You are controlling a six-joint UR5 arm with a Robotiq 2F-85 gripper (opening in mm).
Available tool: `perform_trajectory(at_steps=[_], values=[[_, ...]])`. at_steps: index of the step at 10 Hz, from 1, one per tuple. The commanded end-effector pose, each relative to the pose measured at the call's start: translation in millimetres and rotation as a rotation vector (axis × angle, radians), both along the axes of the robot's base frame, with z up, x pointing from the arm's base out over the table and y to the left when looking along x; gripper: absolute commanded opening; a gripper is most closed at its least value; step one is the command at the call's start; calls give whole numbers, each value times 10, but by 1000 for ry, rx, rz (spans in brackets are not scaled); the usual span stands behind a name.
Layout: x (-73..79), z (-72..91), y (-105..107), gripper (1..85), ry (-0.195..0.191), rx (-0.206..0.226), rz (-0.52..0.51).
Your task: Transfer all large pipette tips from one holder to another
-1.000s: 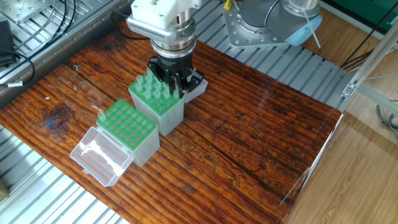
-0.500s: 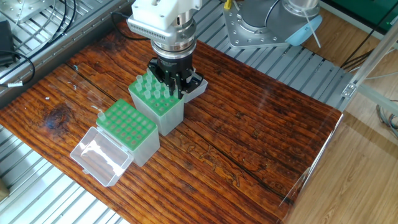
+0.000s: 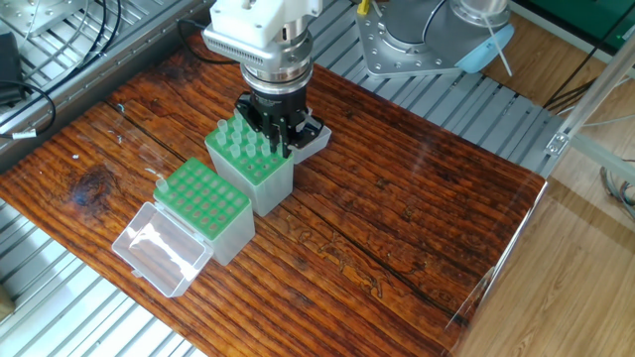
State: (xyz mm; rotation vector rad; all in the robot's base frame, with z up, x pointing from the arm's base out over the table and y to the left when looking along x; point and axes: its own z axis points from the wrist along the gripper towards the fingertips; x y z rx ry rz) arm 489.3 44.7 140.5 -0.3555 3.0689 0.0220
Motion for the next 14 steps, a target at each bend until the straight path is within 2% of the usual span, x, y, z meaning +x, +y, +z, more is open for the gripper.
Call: perform_trajectory(at_steps=[1,5,14], values=[[12,17,9,193,-4,6,-14],[-31,63,-10,93,5,-15,-32],[-45,236,16,93,7,-4,-29]])
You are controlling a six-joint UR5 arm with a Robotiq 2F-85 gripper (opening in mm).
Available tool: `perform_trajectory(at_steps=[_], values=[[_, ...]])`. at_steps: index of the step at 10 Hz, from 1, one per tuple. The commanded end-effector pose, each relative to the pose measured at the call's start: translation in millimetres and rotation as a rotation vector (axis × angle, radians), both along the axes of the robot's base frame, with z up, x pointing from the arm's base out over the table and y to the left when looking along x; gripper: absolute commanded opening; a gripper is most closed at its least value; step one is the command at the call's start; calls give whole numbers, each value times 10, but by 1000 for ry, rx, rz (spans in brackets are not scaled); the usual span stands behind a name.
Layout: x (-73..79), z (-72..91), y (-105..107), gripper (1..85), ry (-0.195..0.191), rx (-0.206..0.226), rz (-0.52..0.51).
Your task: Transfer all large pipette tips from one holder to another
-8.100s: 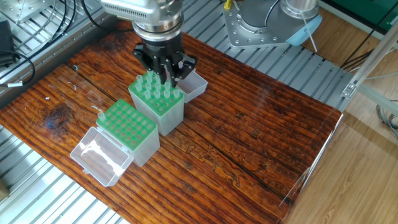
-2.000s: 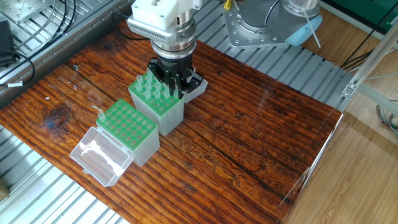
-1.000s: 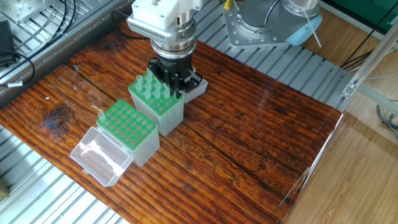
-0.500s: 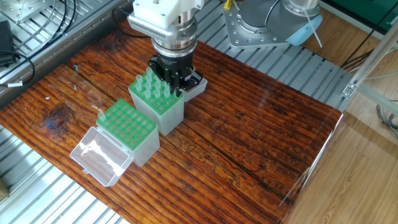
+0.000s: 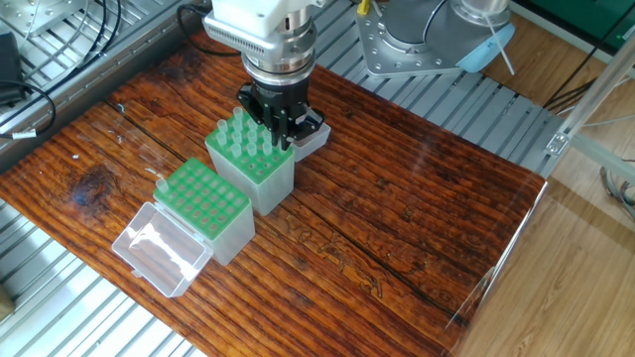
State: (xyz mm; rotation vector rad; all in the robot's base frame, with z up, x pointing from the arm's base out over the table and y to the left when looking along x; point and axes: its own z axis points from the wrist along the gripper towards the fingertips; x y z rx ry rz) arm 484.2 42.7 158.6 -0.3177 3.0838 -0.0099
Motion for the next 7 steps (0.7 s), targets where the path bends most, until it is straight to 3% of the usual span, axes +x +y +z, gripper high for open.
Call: perform_trajectory(at_steps=[1,7], values=[[2,85,38,93,-2,18,-3],[-10,280,13,90,7,24,-2]])
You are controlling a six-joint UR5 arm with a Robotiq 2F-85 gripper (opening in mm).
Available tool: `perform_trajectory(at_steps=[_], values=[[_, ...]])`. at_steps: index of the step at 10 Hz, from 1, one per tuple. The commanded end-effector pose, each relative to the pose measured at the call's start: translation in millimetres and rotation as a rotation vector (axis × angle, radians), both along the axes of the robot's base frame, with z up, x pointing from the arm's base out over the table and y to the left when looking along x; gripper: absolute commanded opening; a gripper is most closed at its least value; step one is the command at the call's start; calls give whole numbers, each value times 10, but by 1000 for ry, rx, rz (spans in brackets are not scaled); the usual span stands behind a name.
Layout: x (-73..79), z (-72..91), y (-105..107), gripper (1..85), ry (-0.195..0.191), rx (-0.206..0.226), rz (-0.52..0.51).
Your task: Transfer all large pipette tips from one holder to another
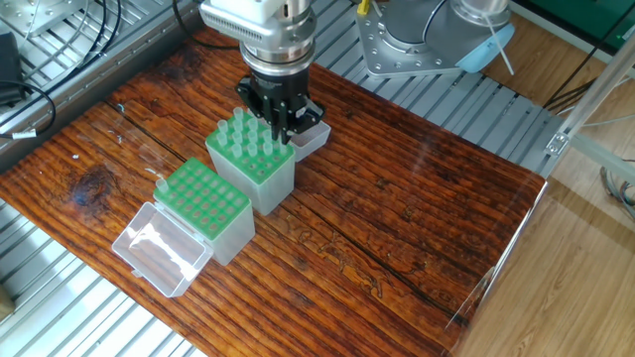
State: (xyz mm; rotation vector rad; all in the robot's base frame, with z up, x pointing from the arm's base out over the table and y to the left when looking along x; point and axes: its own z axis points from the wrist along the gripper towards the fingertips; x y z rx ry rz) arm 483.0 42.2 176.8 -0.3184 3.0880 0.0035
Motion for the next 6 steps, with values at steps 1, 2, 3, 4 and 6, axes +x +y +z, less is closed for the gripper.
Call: perform_trajectory(at_steps=[1,2,3,4,6], values=[[-9,146,24,90,5,22,-2],[-17,181,7,90,8,19,-2],[-23,208,0,90,10,19,-2],[-29,230,-9,90,11,18,-2],[-47,275,-15,90,14,18,0]])
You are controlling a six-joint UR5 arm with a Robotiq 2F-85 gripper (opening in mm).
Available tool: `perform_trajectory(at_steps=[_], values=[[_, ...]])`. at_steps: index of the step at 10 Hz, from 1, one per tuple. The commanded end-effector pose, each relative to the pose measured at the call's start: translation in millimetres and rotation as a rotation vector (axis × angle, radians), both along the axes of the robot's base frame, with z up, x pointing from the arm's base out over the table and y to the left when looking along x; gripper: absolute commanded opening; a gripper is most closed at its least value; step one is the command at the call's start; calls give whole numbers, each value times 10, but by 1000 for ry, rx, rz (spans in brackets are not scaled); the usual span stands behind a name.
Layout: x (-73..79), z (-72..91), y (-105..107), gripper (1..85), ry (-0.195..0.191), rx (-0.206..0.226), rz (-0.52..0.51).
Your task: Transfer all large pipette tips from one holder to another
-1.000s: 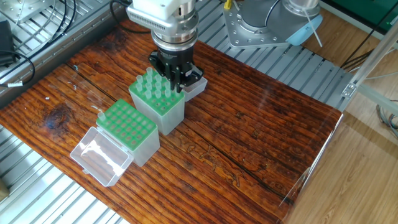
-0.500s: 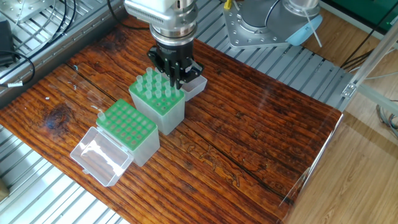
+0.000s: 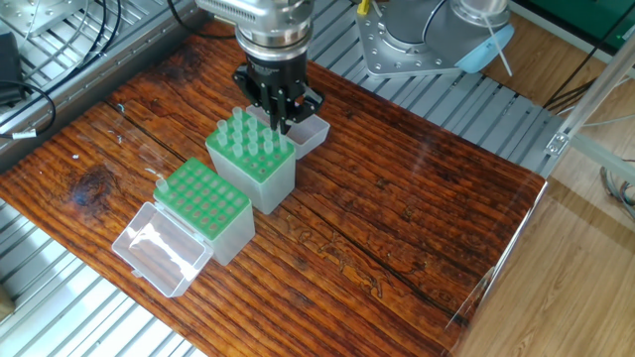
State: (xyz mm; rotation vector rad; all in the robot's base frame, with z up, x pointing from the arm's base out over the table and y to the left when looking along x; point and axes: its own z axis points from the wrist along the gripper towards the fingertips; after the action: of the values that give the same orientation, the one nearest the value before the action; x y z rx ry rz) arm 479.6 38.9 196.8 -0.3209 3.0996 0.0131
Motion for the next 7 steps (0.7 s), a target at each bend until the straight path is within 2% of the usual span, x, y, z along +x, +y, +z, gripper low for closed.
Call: perform_trajectory(at_steps=[1,7], values=[[-15,93,9,90,2,11,0],[-13,259,15,90,11,8,0]])
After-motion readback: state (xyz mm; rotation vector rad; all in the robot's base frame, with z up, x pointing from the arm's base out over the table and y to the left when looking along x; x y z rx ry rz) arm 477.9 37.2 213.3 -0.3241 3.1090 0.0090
